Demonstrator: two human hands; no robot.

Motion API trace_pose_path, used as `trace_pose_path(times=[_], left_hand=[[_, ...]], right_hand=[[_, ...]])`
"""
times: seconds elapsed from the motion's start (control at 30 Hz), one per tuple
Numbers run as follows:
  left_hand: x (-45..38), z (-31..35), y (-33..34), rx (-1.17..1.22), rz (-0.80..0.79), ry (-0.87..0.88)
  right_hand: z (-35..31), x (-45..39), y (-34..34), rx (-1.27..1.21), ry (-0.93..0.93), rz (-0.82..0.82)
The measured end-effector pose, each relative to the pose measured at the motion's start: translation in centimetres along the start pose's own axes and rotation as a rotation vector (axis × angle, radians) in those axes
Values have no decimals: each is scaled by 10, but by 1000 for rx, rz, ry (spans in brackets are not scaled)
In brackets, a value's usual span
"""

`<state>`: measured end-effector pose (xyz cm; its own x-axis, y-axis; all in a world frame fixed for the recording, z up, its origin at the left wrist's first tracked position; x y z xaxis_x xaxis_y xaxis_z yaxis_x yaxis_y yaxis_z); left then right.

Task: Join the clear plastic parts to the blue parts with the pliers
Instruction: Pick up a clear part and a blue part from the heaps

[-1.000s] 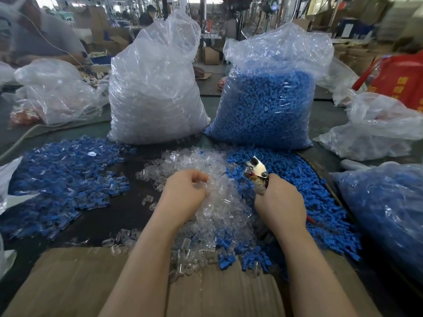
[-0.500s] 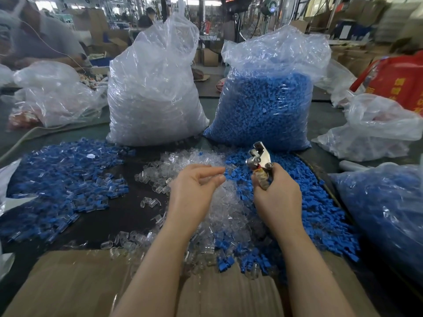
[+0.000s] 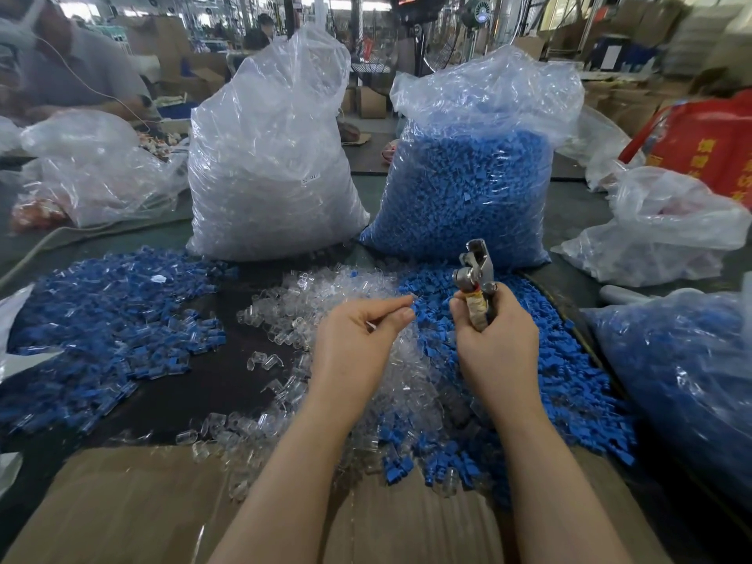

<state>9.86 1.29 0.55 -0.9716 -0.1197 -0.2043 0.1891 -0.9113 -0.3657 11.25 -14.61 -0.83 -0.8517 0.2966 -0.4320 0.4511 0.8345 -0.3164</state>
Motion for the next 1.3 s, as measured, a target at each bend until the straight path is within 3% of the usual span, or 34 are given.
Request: trace_pose_path(times=[0.3, 0.77, 1.17, 1.3], left_hand=[[-3, -1, -3, 277, -130, -162], [-3, 0, -1, 278, -71, -146], [1, 7, 4, 463, -110, -145], [1, 7, 2, 488, -54, -162]], right_hand=[[-1, 1, 1, -91, -20, 25], [-10, 6, 6, -256, -59, -74], [-13, 9, 7, -319, -72, -79], [-16, 9, 8, -326, -73, -80]])
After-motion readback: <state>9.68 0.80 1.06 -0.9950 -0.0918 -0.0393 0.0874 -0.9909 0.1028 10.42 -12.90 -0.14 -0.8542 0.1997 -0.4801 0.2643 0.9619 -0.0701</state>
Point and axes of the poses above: each hand's wrist, its own x-axis away from the middle knuckle, its own y-axis out of the palm, z = x × y, the point moved 2 cm from there along -x, towards the middle knuckle, and after that the axes turned 8 degrees about -x, right-handed, at the moved point
